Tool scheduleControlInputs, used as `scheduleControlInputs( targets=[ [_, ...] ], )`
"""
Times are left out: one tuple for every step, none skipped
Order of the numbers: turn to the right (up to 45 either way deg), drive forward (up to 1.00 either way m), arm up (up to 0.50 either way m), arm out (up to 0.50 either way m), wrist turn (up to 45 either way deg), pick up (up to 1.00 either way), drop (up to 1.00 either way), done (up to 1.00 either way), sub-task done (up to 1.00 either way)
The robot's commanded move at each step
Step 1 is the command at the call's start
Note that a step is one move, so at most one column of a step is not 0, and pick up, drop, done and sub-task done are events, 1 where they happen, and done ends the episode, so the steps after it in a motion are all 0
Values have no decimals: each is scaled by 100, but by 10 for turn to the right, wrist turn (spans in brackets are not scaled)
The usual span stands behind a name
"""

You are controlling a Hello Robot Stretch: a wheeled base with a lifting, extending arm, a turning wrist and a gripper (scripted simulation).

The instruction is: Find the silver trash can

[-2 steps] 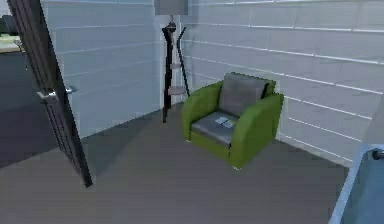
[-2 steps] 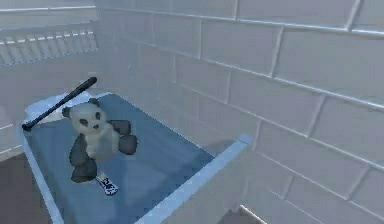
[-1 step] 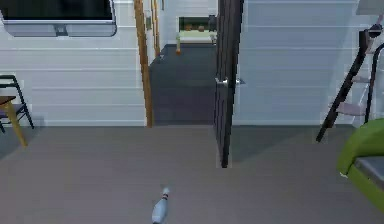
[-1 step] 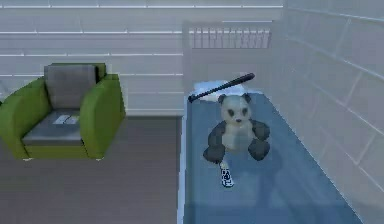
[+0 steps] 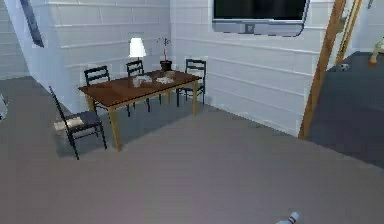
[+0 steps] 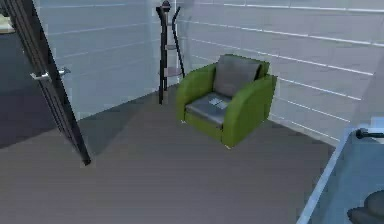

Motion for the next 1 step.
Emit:
scheduleControlInputs(
  targets=[
    [-450, 0, 0, 0, 0, 0, 0, 0, 0]
  ],
)
